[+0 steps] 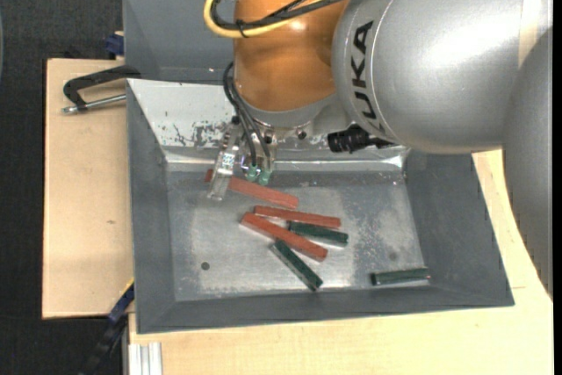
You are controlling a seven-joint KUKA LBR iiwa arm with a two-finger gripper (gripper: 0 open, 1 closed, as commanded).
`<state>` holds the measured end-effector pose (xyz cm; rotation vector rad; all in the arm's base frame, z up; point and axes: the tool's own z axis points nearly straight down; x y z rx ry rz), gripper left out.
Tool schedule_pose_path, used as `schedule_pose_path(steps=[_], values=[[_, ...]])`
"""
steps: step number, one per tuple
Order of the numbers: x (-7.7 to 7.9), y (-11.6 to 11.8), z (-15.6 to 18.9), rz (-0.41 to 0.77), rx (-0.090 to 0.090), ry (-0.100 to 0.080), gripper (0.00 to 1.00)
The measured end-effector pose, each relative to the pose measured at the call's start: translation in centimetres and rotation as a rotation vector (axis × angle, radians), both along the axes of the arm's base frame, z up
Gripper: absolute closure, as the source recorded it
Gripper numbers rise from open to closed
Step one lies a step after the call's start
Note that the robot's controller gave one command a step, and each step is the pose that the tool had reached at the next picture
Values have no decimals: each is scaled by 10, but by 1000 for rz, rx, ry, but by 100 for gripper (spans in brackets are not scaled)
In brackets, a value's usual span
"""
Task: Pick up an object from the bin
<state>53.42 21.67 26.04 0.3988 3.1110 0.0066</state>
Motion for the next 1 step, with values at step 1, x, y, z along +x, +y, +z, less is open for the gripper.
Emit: schedule_pose_path(steps=[1], values=[[9, 0, 9, -2, 2, -8, 100]])
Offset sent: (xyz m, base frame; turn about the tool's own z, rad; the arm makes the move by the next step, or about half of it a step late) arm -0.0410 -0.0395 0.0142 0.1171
